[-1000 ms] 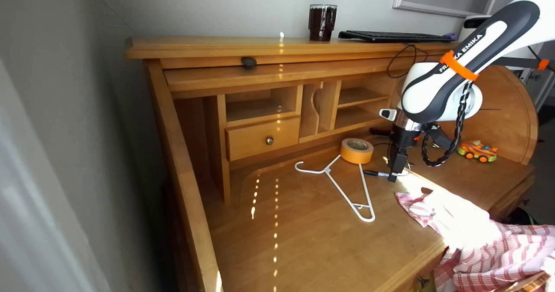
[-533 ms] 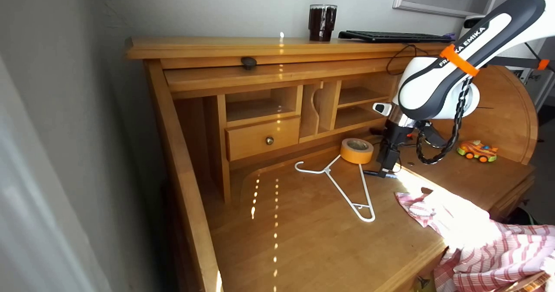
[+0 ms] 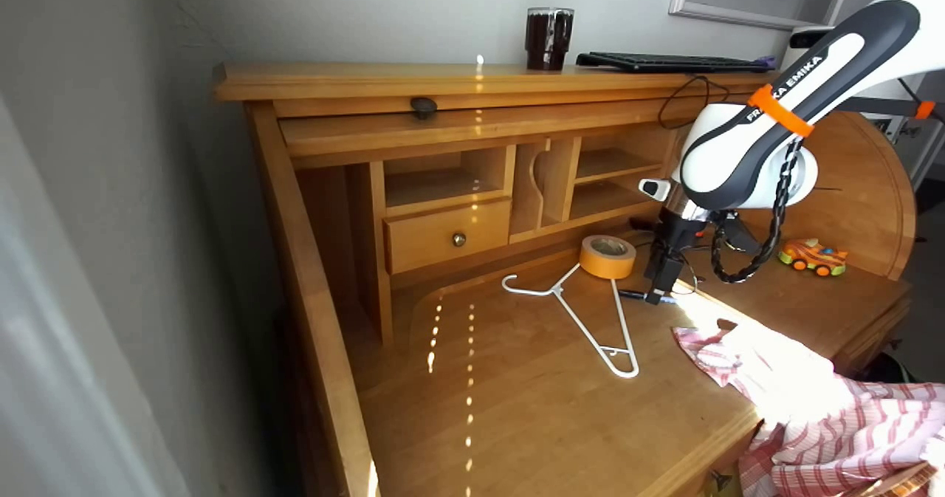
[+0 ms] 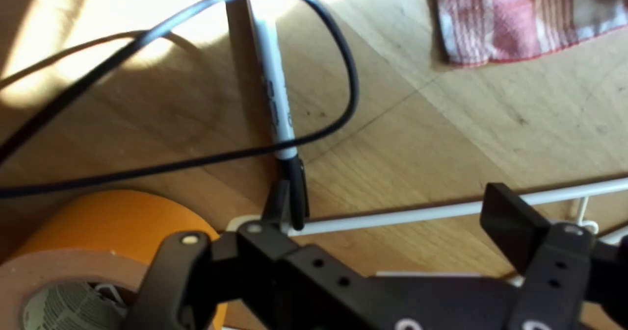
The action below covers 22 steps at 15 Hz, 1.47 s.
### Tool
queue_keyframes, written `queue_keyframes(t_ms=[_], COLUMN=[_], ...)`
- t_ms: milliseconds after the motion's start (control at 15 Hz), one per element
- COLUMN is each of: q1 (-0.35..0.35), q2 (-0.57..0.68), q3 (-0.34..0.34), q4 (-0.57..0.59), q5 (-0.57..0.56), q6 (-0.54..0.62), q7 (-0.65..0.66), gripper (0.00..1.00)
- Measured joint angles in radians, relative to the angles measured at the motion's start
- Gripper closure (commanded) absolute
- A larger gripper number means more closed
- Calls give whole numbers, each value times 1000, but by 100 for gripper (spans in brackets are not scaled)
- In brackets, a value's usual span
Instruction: Put the black marker in the brown mug.
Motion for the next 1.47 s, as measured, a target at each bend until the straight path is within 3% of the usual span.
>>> queue_keyframes(t_ms=[467,533,667,1200,1333,1467], q1=[-9,-10,-9,-3,0,3], q2=[80,89,105,108,107,106], q3=[-49,-50,-51,-49,-49,-53], q4=[33,40,53,77,77,76], q5=[-38,-47,-66,-121,-126,-139], q6=[0,0,0,0,0,-1], q7=[6,7,10,31,38,50], gripper=[2,26,32,94,100,96])
